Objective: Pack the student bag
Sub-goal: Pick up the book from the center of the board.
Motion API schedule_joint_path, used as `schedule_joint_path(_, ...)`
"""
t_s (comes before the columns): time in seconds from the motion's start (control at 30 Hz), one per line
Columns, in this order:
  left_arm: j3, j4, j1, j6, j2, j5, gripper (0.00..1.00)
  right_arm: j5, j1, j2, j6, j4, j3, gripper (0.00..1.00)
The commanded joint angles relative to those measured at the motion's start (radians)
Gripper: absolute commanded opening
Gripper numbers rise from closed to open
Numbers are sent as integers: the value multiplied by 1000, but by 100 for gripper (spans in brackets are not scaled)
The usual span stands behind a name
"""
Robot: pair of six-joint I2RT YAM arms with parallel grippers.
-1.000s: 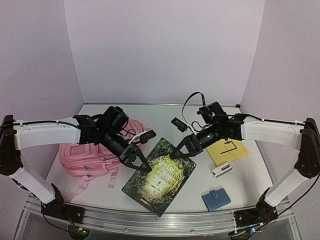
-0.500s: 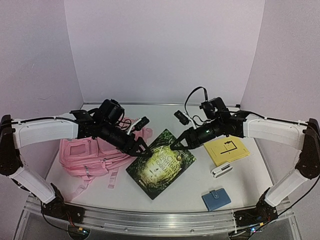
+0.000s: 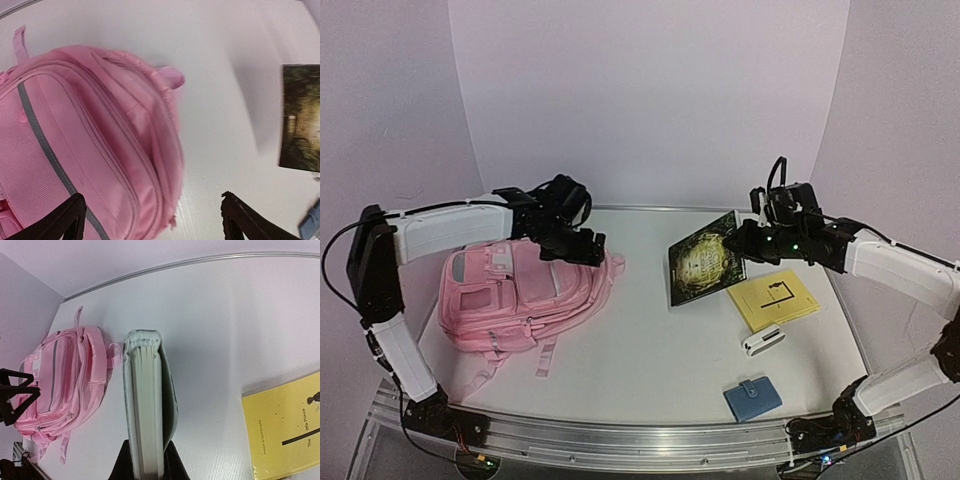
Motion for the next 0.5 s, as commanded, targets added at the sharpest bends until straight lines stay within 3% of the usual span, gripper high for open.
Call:
schedule_joint_path(0.0, 148, -214, -34, -9, 163, -257, 95, 77, 8, -55, 46, 86, -16, 0)
schedule_joint_path(0.33, 286, -308, -66, -38, 326, -429, 98, 80, 9, -88, 54, 101, -76, 0)
schedule_joint_path(0.47, 250, -226, -64, -50, 290, -412, 89, 78, 9, -97, 52, 104, -86, 0)
